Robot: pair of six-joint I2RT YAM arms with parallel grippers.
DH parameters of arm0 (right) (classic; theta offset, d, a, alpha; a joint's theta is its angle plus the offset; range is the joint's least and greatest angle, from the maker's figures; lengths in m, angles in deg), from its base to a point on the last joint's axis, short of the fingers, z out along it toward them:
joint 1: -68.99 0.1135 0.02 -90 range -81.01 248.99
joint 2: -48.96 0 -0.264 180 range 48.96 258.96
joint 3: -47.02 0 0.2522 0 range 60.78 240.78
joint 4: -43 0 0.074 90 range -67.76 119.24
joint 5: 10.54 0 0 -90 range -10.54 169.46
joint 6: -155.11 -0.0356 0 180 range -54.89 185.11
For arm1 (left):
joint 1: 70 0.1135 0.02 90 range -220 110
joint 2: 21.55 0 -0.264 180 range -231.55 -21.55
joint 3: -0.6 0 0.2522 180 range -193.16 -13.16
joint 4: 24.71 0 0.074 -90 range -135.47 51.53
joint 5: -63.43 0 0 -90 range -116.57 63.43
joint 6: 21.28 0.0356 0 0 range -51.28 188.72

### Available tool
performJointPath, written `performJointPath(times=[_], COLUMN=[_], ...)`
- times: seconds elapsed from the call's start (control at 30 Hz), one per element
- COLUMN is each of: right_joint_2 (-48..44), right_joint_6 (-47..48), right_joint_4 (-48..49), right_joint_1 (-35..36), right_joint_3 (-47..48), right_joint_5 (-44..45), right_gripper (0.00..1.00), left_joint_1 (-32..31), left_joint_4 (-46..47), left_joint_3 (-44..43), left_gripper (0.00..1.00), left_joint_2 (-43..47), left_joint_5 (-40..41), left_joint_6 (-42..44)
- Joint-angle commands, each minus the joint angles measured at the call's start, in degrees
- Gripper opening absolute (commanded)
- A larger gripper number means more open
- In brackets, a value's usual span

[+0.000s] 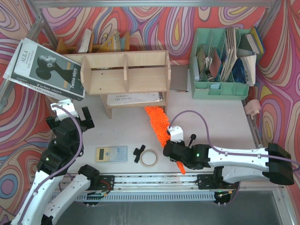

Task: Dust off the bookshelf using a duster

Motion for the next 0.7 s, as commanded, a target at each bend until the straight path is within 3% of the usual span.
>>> performJointPath(times=[0.0, 0.4, 0.53, 0.67], right_joint_2=[-0.7, 3.46, 2.53, 2.5], right_joint_6=[5.38, 15.23, 12.29, 4.92], right_joint_4=[7.55, 17.57, 14.85, 6.02], right_joint_1=[-0.28, -0.31, -0.3, -0.31], right_joint_3=[2.89, 2.84, 2.34, 2.74], right_joint_5=[1.83, -8.22, -4.26, 1.86], right_gripper=[0.0, 0.0, 0.0, 0.0], left_joint_1=[0.23, 0.22, 0.24, 0.21], left_joint_4=[-0.45, -0.4, -0.41, -0.34], left_joint_3=[-0.78, -0.79, -0.69, -0.67], left_gripper=[0.98, 0.98, 0.99, 0.98], left_joint_2=[0.48, 0.43, 0.49, 0.68], left_joint_5=[1.12, 1.28, 1.18, 1.33], left_joint_6=[-0.2, -0.09, -0.15, -0.09])
